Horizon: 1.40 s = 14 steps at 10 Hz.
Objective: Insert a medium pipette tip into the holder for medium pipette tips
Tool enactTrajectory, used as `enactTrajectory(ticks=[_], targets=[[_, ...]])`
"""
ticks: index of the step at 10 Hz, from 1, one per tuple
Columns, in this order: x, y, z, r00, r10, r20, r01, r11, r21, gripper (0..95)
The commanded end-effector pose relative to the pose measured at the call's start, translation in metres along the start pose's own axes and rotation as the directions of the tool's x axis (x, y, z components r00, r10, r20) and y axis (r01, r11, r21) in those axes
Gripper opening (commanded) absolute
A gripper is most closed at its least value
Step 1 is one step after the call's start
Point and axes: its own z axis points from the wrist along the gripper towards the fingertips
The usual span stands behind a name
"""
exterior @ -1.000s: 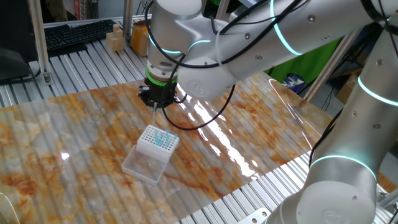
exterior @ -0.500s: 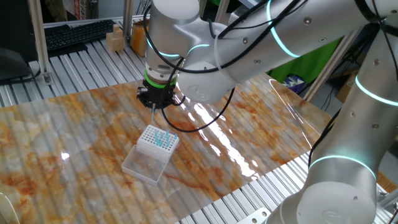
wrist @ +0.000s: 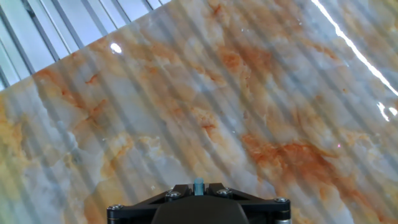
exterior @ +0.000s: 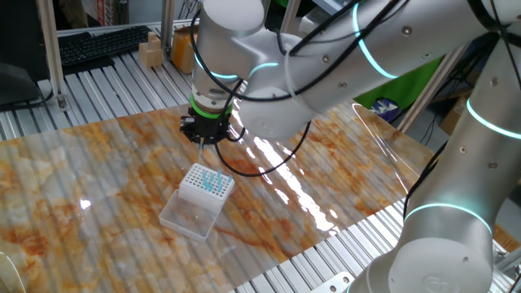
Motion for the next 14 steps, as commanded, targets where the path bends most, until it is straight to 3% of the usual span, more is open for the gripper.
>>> enactTrajectory(ticks=[1, 8, 14], targets=[[0.001, 0.001, 0.0, 1.0, -0.002, 0.0, 0.002, 1.0, 0.0, 0.0], [0.007, -0.001, 0.002, 1.0, -0.017, 0.016, 0.017, 1.0, -0.01, 0.0], [0.011, -0.002, 0.002, 1.0, -0.009, -0.01, 0.009, 1.0, -0.023, 0.0]])
